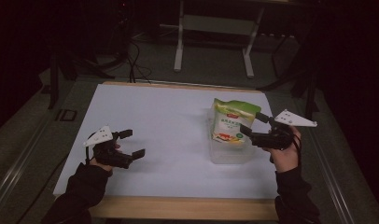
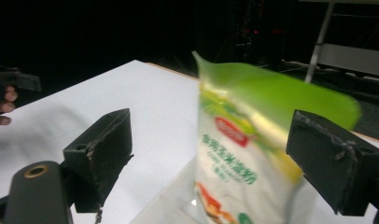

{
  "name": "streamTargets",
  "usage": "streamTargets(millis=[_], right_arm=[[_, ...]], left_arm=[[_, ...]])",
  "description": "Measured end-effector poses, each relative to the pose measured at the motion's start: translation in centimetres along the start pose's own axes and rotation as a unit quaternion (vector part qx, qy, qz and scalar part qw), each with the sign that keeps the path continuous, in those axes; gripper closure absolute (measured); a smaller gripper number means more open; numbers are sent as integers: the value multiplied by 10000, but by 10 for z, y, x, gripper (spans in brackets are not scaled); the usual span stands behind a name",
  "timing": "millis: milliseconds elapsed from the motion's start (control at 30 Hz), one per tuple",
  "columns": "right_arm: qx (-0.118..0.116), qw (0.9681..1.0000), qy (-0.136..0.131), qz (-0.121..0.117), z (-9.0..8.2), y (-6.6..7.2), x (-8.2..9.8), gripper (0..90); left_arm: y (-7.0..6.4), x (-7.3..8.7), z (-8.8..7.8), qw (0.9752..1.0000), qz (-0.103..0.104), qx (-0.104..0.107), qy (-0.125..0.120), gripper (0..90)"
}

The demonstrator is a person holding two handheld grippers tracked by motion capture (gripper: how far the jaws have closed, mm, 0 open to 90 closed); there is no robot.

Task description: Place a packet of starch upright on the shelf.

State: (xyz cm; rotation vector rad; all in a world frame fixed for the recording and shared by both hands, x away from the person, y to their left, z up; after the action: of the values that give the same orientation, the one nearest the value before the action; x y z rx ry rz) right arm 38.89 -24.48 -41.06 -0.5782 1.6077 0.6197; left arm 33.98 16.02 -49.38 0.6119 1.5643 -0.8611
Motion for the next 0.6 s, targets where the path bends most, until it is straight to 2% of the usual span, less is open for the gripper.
streamTargets(millis=[333, 600], right_arm=[[-205, 9998, 56, 46, 0, 30, 22, 143], [-238, 9996, 131, 50, -2, 46, 39, 144]], left_arm=[[-7, 3, 1, 9996, 268, 112, -32, 5], [-8, 1, -4, 9995, 290, 94, -122, 5]])
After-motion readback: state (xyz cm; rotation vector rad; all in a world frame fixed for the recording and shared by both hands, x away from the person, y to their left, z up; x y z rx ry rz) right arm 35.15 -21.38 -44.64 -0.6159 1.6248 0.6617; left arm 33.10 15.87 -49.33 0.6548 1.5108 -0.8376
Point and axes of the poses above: each handheld gripper's, and its own axes: z roughly forward along the jaws, x roughly out of its underside, y roughly to its left, the point moved 7 cm from there along z, roughly forward along the jaws, and after that the axes turned 12 degrees about -y, right-handed, at the moved point
